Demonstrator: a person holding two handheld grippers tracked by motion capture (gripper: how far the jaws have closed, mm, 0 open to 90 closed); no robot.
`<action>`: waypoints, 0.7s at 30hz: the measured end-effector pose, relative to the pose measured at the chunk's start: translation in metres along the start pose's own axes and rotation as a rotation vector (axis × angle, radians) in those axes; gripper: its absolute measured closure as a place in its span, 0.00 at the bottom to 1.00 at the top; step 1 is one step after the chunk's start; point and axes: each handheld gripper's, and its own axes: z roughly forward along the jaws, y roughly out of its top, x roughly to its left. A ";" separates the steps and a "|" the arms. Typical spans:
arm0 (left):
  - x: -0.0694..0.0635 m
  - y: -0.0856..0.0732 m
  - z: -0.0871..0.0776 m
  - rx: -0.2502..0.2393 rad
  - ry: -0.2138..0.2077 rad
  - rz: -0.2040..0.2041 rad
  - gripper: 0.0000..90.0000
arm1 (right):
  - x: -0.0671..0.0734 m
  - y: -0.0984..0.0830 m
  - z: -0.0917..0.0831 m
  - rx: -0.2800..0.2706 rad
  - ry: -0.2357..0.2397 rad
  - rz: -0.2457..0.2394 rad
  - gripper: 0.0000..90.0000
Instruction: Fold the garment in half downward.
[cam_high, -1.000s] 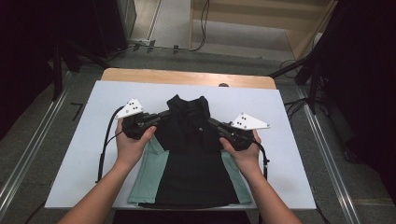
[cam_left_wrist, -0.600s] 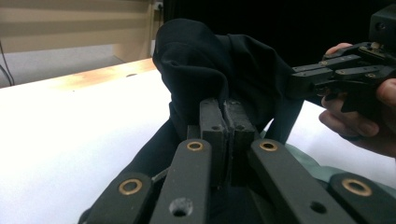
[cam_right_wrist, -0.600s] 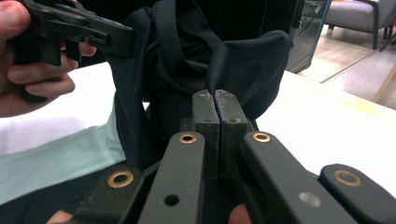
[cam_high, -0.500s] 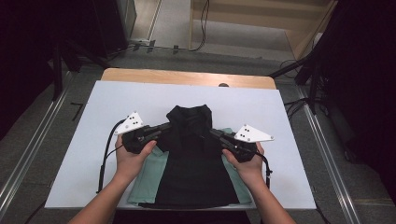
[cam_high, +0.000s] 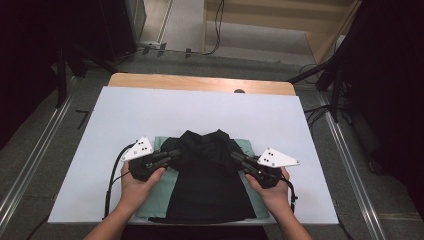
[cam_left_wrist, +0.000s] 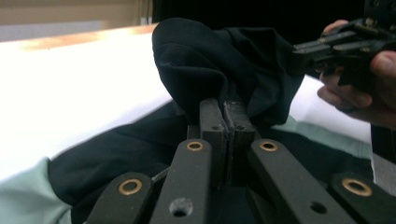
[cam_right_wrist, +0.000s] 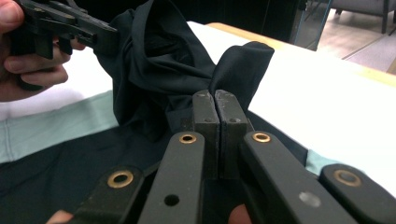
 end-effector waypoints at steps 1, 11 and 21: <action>-0.002 -0.002 0.000 0.008 -0.001 -0.001 0.98 | 0.001 -0.002 -0.001 0.002 0.001 0.003 0.97; -0.016 -0.021 -0.001 0.087 -0.012 0.025 0.98 | 0.008 -0.021 -0.008 0.051 -0.014 0.006 0.97; -0.018 -0.035 -0.011 0.161 0.005 0.035 0.98 | 0.014 -0.038 -0.014 0.140 -0.035 -0.010 0.97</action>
